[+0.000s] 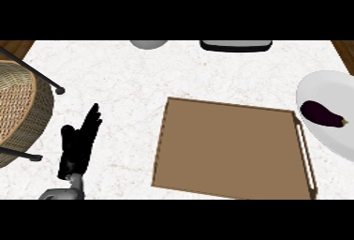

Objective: Pick the eggplant from the tray and place it in the plate

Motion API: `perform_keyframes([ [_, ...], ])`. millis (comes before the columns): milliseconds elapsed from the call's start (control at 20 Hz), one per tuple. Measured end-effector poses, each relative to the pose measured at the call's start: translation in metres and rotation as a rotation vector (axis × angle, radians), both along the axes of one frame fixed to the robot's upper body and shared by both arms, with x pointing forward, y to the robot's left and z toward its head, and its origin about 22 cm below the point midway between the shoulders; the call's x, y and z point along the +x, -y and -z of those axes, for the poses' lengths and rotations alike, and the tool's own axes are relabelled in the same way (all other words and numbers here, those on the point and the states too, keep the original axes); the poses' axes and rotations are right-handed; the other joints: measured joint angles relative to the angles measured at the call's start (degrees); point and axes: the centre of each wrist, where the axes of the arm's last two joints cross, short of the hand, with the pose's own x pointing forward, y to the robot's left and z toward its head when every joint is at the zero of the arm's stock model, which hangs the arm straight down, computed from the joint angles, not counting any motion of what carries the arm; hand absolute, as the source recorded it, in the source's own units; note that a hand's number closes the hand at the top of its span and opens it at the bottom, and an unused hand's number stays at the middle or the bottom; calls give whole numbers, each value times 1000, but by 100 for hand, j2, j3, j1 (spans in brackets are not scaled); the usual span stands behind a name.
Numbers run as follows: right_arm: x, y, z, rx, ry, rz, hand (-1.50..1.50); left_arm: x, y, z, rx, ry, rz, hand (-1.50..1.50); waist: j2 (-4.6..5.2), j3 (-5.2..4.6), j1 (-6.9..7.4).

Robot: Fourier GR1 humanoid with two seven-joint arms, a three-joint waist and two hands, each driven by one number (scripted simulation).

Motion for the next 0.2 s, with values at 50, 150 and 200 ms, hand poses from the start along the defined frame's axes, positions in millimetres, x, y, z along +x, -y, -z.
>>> perform_keyframes([
  [50, -2, -2, 4, 2, -5, 1, -150, 3, -1, -2, 1, 2, 0, 0, -2, -3, -6],
  [150, -2, 1, 0, -5, -13, 8, -150, 3, -3, -1, -1, 2, -1, 0, 1, 0, 2],
  [200, -5, 2, 2, -10, -15, 13, -150, 1, -3, 1, -2, 1, -3, 0, 1, -1, 3],
])
